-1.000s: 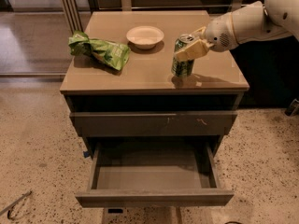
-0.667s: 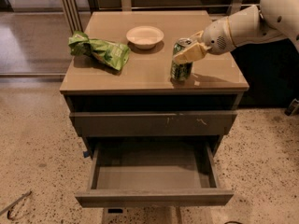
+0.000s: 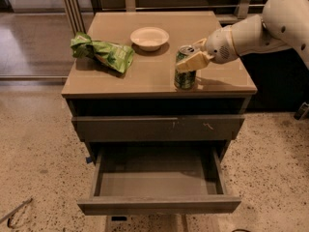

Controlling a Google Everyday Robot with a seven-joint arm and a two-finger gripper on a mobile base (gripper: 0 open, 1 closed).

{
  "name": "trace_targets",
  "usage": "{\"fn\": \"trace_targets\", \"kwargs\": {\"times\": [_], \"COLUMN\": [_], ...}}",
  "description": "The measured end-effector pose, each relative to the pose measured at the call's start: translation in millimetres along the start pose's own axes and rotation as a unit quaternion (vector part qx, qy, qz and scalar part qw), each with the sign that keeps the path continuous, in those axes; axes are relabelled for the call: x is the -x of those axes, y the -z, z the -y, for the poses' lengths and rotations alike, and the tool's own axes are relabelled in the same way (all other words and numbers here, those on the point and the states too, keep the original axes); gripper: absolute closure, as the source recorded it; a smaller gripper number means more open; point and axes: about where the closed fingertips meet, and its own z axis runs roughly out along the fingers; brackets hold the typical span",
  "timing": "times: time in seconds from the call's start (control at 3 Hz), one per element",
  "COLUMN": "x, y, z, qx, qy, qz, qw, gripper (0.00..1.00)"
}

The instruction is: Pick green can from middle drawer and place on counter

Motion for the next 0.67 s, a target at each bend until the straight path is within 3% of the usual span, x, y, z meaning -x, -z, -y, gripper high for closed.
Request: {"fn": "trace_targets", "kwargs": {"times": [0.33,0.67], "x": [0.0,0.0], "y": [0.0,-0.1], "z": [0.0,0.0], "qx": [0.000,0.000], "qy": [0.000,0.000], "qz": [0.000,0.000], "qw": [1.0000,1.0000], "gripper": [0.81,0.50]}}
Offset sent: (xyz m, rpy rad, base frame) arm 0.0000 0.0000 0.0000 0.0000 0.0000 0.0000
